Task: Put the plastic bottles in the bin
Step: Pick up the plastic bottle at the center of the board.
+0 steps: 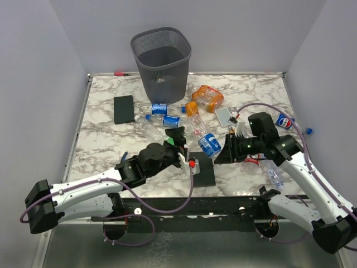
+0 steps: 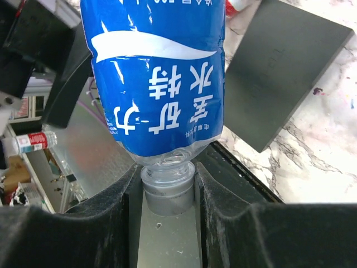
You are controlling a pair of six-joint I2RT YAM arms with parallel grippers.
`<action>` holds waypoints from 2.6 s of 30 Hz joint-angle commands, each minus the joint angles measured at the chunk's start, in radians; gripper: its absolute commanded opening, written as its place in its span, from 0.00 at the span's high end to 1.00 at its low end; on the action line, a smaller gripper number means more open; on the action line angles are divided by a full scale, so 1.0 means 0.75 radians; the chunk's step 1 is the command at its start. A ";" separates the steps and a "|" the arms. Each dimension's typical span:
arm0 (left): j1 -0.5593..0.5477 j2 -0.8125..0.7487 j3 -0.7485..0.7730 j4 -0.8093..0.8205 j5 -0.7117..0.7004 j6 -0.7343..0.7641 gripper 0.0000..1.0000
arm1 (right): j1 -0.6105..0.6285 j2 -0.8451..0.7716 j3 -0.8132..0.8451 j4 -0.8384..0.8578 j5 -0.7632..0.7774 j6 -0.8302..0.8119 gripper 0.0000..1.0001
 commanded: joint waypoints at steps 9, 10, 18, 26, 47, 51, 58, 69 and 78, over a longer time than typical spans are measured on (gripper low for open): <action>-0.012 0.221 0.312 -0.093 -0.105 0.560 0.01 | 0.025 -0.010 0.058 -0.024 -0.173 -0.039 0.99; -0.012 0.244 0.325 -0.102 -0.102 0.578 0.01 | 0.028 -0.014 0.064 -0.022 -0.184 -0.038 0.99; -0.015 0.350 0.373 -0.125 -0.065 0.664 0.02 | 0.040 -0.036 0.091 -0.038 -0.197 -0.047 0.99; -0.023 0.355 0.376 -0.152 -0.023 0.684 0.01 | 0.040 -0.047 0.130 0.013 -0.279 -0.033 1.00; -0.037 0.307 0.356 -0.080 -0.034 0.615 0.56 | 0.040 -0.085 0.153 0.123 -0.390 0.013 0.80; -0.037 0.286 0.350 -0.026 -0.027 0.496 0.57 | 0.040 -0.105 0.216 0.137 -0.288 0.030 0.27; -0.034 0.222 0.393 -0.014 0.019 -0.105 0.68 | 0.040 -0.287 0.289 0.350 0.050 0.096 0.10; -0.003 0.139 0.360 -0.006 0.261 -1.228 0.71 | 0.039 -0.662 -0.081 0.838 0.474 0.232 0.09; 0.120 -0.024 0.297 0.368 0.327 -1.809 0.76 | 0.039 -0.599 -0.169 0.793 0.394 0.213 0.09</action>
